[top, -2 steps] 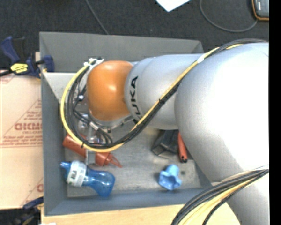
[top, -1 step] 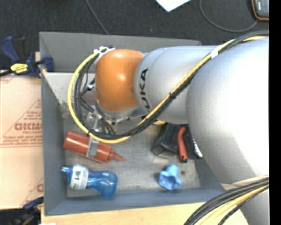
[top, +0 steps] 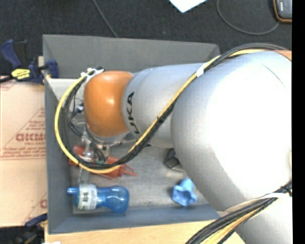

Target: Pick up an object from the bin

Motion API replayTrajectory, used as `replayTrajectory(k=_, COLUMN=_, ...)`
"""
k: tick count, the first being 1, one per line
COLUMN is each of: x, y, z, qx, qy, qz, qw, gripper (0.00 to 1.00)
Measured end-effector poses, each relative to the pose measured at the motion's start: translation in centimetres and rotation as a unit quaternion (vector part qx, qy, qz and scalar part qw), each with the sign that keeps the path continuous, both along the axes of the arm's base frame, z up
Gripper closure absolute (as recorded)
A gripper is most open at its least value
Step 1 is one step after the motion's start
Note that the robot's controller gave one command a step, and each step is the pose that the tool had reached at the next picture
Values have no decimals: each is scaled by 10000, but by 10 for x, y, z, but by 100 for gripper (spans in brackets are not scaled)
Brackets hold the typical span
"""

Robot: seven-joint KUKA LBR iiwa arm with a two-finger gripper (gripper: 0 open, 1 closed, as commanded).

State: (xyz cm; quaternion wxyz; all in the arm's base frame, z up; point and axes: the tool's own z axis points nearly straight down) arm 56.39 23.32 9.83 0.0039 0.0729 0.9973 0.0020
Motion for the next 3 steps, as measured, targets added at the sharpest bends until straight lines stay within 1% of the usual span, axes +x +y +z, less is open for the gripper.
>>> replayTrajectory(k=1, x=2, y=-26, z=-28, qx=20, qy=-46, qz=-1200, qw=9928, gripper=0)
replayTrajectory(k=2, x=6, y=-6, z=-28, qx=27, qy=-35, qz=-991, qw=9951, gripper=100)
replayTrajectory(k=3, x=6, y=-6, z=-28, qx=28, qy=-35, qz=-994, qw=9950, gripper=100)
